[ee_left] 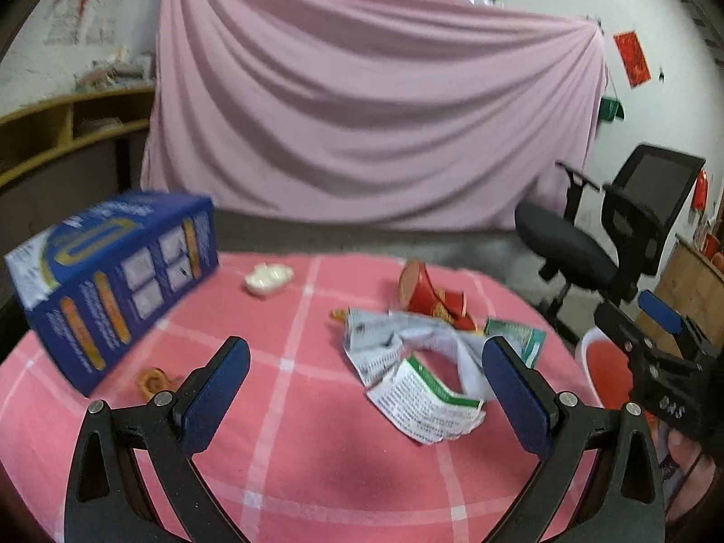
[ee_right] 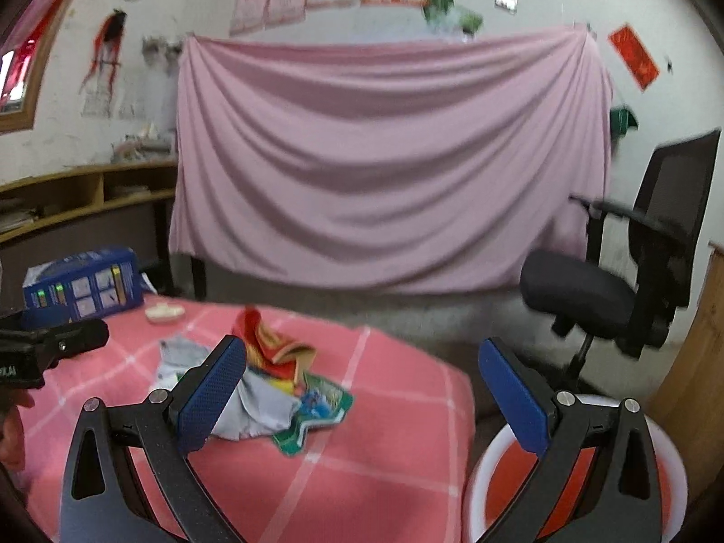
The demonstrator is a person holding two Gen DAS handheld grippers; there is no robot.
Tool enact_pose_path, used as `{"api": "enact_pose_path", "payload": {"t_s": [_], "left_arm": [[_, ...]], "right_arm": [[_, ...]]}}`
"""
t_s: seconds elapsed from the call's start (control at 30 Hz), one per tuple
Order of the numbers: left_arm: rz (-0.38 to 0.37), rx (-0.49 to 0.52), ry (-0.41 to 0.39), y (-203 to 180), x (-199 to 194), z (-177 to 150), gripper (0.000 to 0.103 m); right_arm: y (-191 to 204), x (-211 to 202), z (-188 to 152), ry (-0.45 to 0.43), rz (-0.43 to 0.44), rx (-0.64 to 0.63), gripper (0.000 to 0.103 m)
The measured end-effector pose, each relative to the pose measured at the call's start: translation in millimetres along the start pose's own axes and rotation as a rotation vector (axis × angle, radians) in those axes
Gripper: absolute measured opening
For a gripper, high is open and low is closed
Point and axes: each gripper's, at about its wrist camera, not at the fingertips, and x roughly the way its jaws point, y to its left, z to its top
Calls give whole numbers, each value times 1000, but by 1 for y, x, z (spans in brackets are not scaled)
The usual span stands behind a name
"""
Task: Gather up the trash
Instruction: 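Move both tools back over the table toward the remaining wrappers, then grasp the white-green paper with left tool while right tool grasps green-blue packet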
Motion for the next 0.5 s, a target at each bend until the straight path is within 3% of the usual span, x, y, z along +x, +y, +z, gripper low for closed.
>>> {"api": "enact_pose_path", "payload": {"t_s": [0.17, 0.3, 0.4, 0.5], "left_arm": [[-55, 17, 147, -5, 26, -1, 88], [-82, 24, 235, -6, 41, -3, 80], [-102, 18, 302, -6, 53, -4, 65], [-94, 24, 323, -7, 53, -3, 62]], "right_arm": [[-14, 30, -5, 165, 49, 72, 77], [-14, 48, -11, 278, 109, 82, 71], [-10, 55, -13, 327, 140, 67, 65], [-5, 60, -15, 371, 160, 48, 65]]}}
